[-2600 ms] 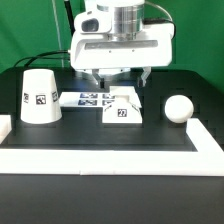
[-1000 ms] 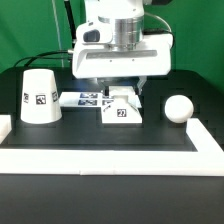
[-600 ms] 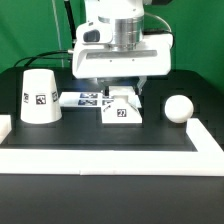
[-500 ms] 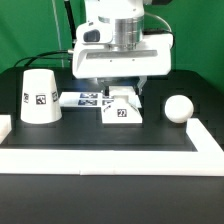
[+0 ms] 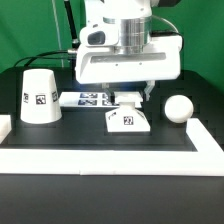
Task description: Assemble lamp
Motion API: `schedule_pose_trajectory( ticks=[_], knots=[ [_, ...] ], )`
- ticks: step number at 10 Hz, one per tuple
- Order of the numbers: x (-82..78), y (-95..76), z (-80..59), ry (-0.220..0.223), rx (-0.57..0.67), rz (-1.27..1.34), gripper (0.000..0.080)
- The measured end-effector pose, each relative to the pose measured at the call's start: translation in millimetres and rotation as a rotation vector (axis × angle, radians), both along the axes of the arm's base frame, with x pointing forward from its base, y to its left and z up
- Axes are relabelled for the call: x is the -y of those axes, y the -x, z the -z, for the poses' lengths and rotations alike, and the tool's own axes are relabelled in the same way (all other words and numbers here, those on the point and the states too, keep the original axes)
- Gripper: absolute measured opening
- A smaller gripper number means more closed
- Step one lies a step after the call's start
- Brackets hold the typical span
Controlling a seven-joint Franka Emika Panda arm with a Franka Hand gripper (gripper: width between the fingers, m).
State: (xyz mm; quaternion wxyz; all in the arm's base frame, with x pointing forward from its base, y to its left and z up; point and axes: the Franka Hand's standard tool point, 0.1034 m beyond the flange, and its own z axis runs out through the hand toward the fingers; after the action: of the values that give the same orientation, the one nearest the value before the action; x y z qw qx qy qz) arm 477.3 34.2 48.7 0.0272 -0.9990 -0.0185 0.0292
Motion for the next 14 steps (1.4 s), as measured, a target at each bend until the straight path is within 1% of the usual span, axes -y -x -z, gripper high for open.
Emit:
schedule_pose_trajectory(
  ticks=[2,4,5,7,14],
  knots=[
    [-5.8,-27.1,-0.1,-0.005,0.045,-0.005,0.0537],
    [-18.1,-59.6,-0.3,-0.012,0.113,-0.008,0.0537],
    [-24.0,-70.9,-0.8,-0.016,0.129,-0.001,0.0537],
    [-34.4,-88.1,-1.2,-0.025,0.148,0.015,0.0537],
    [-37.4,-93.1,-0.6,-0.026,0.166,0.011,0.0537]
  ],
)
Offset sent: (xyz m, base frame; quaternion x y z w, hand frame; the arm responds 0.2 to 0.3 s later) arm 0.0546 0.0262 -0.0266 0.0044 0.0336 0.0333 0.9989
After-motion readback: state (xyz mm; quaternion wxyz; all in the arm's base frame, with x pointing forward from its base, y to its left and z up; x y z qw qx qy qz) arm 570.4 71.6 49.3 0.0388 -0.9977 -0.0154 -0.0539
